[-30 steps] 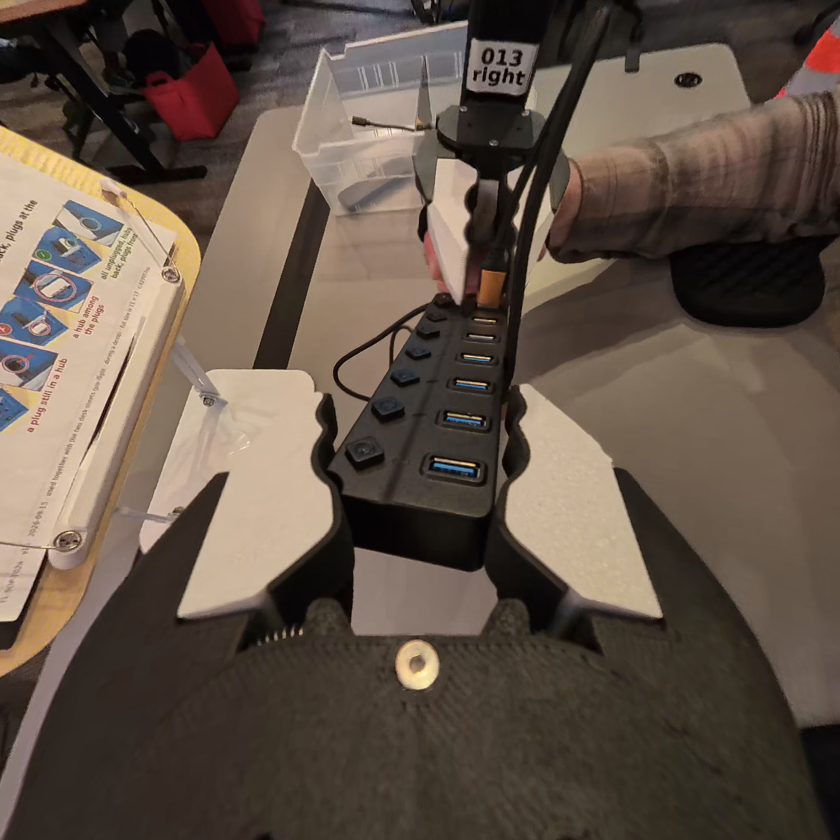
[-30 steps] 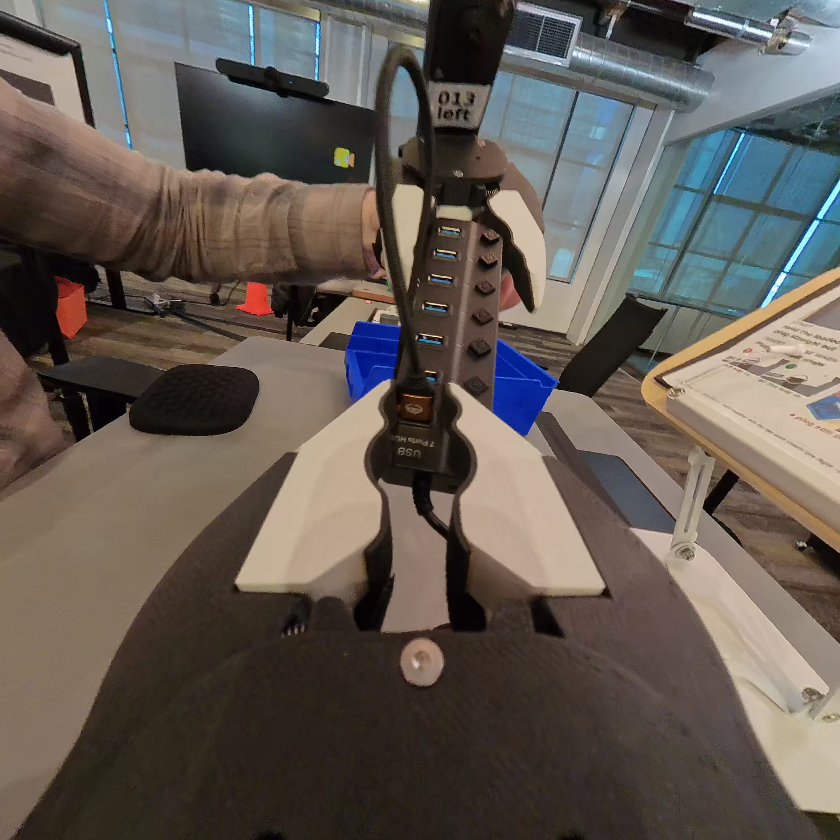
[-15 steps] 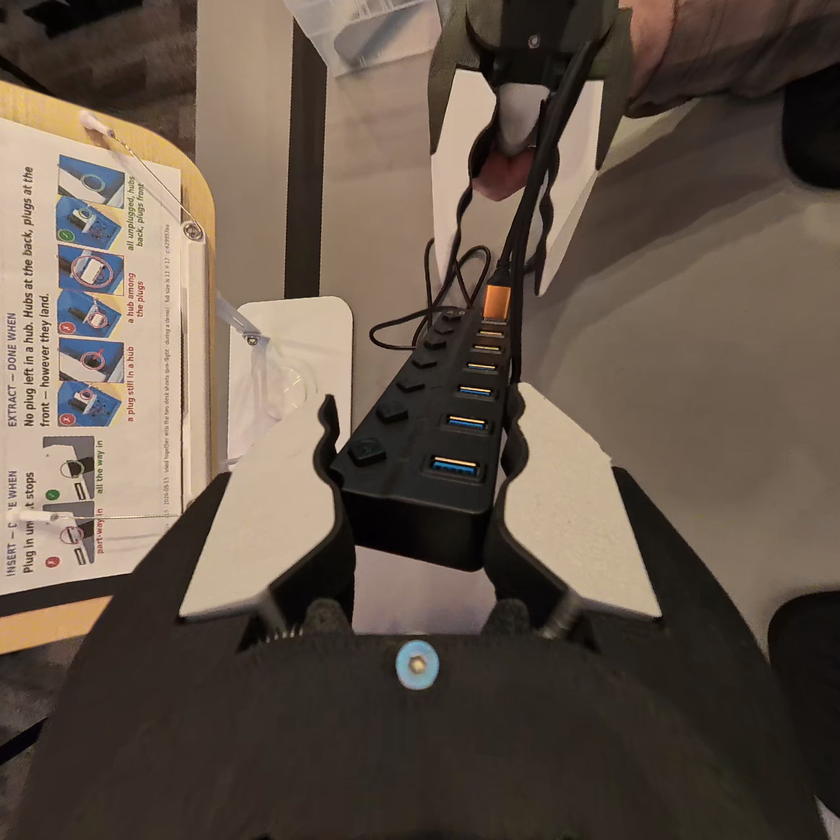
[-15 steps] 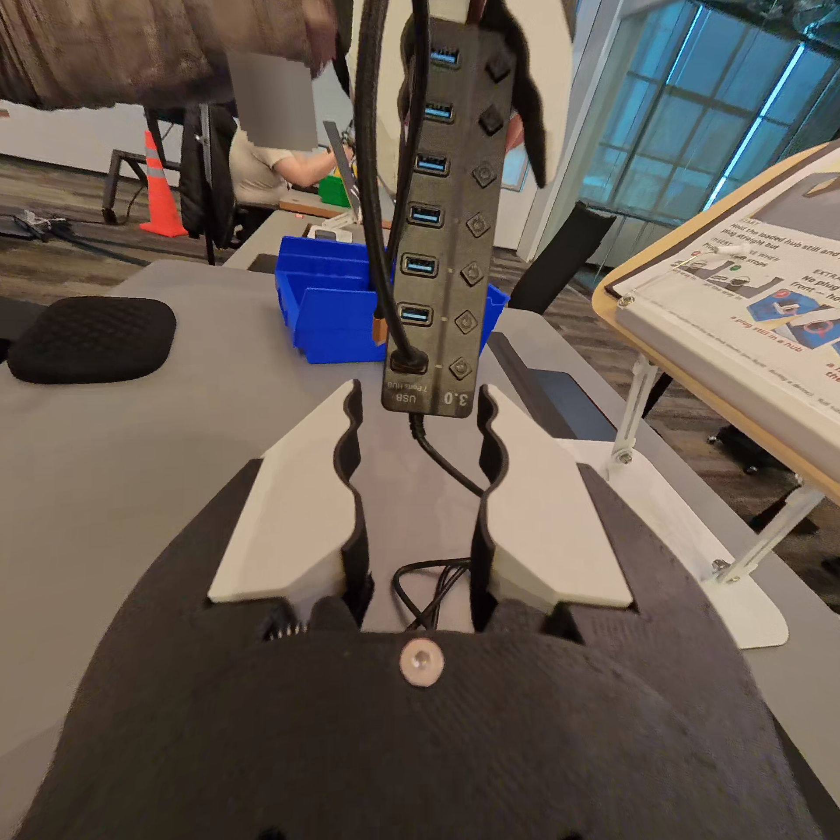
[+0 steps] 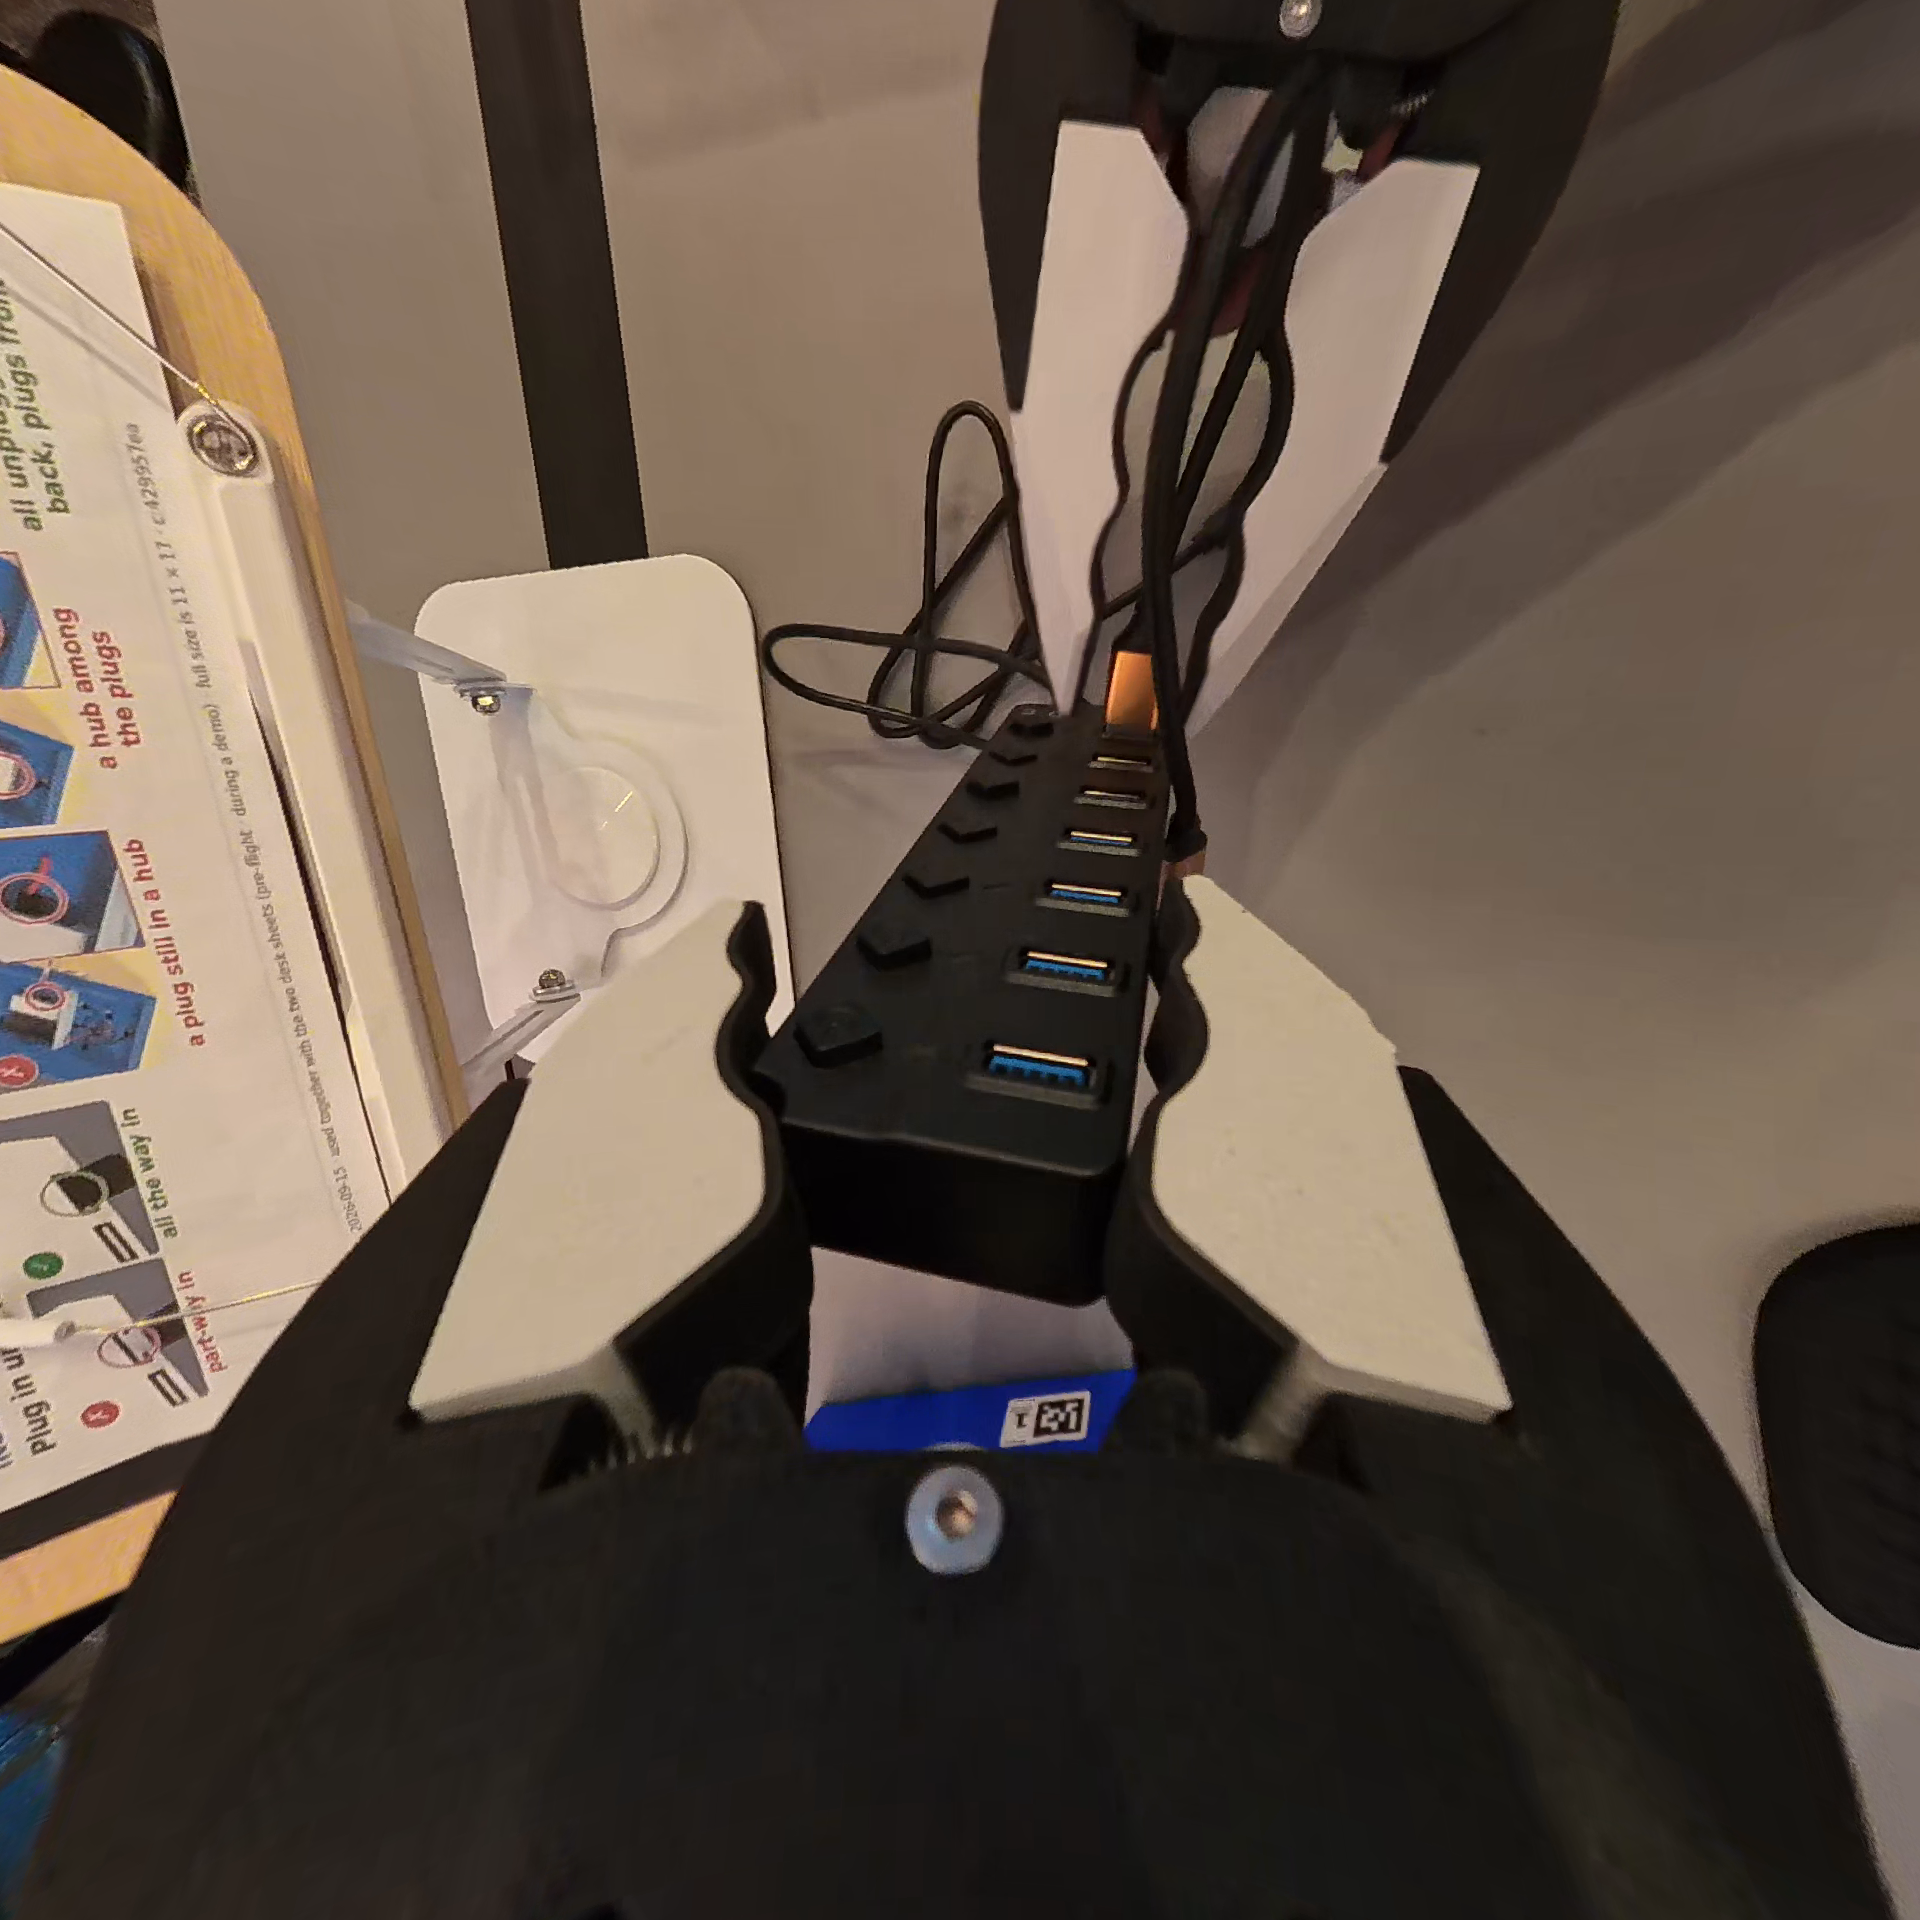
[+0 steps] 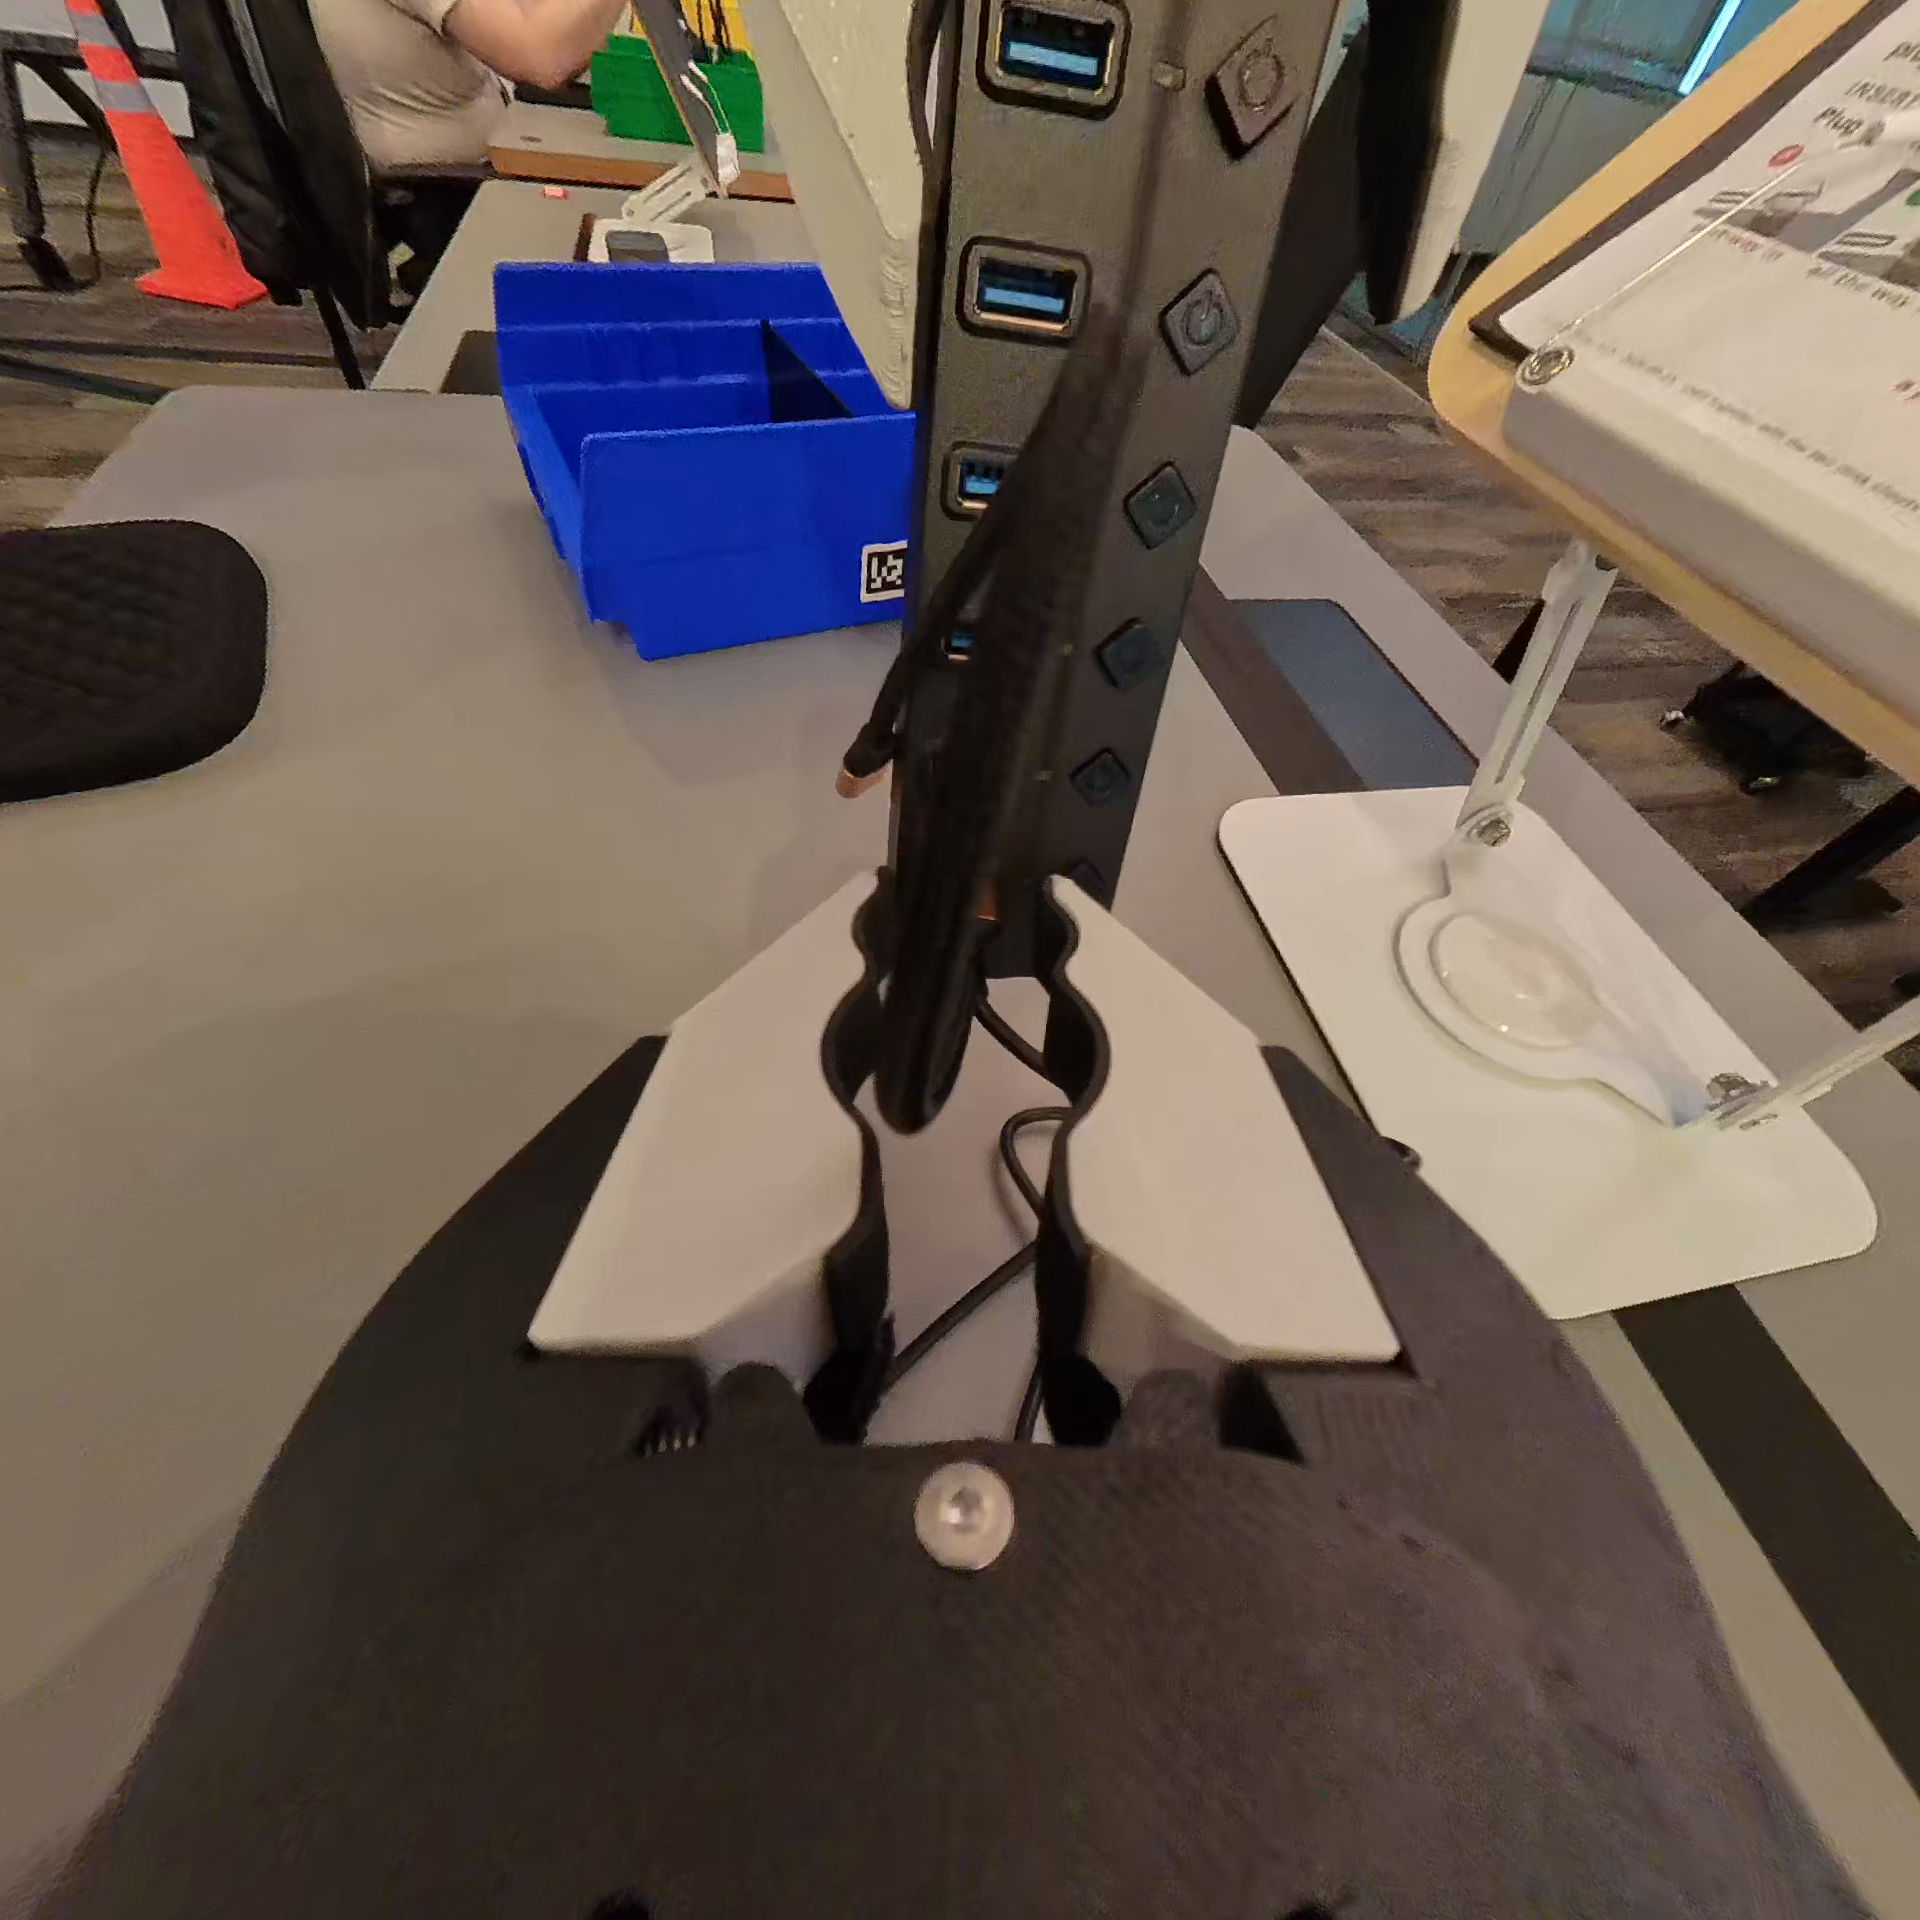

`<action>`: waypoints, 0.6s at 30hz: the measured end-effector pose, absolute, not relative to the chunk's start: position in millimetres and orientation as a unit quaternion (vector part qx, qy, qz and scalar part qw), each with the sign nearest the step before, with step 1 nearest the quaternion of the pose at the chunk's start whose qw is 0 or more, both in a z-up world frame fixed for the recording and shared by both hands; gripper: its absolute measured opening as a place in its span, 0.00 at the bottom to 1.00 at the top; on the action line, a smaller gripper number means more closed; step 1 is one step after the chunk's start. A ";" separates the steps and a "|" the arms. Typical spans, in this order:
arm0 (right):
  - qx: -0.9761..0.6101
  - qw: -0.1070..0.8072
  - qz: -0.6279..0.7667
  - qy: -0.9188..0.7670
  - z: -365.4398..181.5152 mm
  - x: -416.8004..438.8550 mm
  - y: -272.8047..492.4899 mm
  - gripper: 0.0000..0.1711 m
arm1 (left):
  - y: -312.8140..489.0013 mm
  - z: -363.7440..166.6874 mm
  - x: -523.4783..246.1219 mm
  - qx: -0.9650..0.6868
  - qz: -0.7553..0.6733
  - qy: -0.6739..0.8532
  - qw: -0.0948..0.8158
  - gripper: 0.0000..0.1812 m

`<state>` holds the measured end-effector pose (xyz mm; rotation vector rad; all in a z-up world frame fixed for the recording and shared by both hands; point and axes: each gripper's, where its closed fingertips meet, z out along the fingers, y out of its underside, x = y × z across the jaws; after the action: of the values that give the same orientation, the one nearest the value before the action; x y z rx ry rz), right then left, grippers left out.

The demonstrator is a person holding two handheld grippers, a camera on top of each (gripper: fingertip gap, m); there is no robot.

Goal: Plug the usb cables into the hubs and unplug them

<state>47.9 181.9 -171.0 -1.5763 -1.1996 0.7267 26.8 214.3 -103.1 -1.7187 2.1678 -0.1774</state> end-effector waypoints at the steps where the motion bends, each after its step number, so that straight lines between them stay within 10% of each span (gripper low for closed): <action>1: -0.653 0.491 0.302 -0.492 -172.9 46.9 182.2 0.10 | 215.1 -104.0 27.9 -0.609 -0.062 0.769 0.184 0.39; 18: -0.642 0.536 0.323 -0.443 -161.9 43.6 190.9 0.10 | 223.2 -95.1 26.2 -0.603 -0.068 0.771 0.195 0.39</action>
<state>43.6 190.9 -161.9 -1.5278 -1.0547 0.7693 26.2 223.2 -95.1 -1.6897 2.1608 -0.1915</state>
